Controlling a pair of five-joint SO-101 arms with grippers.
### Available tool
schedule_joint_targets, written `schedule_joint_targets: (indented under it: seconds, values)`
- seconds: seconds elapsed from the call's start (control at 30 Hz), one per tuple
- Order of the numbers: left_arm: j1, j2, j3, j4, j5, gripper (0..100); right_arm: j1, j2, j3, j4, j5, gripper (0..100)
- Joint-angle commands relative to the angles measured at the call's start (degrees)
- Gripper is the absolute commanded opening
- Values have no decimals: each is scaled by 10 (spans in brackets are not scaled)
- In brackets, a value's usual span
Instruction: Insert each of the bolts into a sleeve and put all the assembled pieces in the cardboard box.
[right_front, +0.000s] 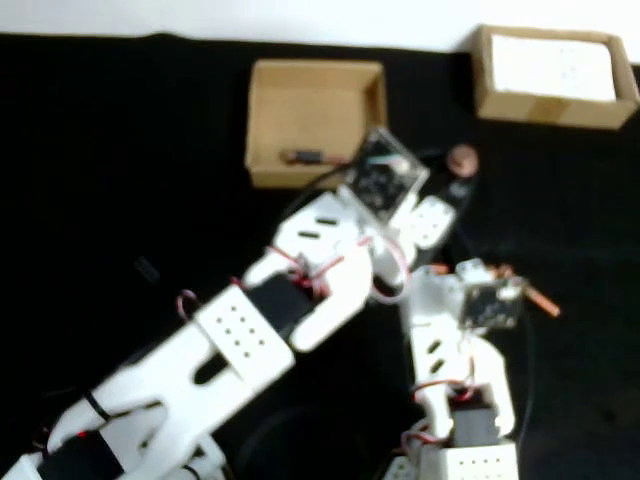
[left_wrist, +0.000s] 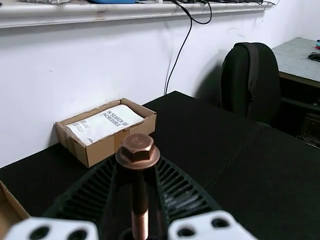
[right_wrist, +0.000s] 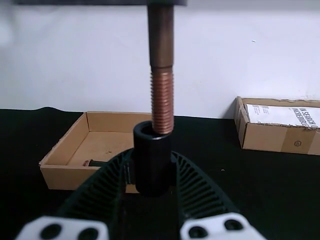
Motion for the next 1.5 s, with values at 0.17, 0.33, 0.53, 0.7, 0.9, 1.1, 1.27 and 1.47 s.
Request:
schedule_joint_targets:
  seconds: [0.17,0.33,0.53,0.7,0.9,1.1,1.27,1.47]
  values:
    - [3,-40,-5,25,-3,8,-3,-5,11,-12,6,6]
    - [-7,-45,15,24,-3,8,-3,-5,11,-12,6,6]
    - [-12,-44,31,23,-3,8,-3,-5,10,-12,6,6]
    - [-14,-43,56,11,-3,8,-3,-5,5,-12,6,6]
    - [-31,-26,87,-85,-5,8,-3,-5,4,-12,6,6]
    - [-28,9,87,-89,-4,8,-3,-5,4,-12,7,6]
    - [-29,9,89,-84,-4,10,-3,-5,4,-12,7,6]
    - [-27,-24,80,67,-3,123,-3,-5,8,-12,7,6]
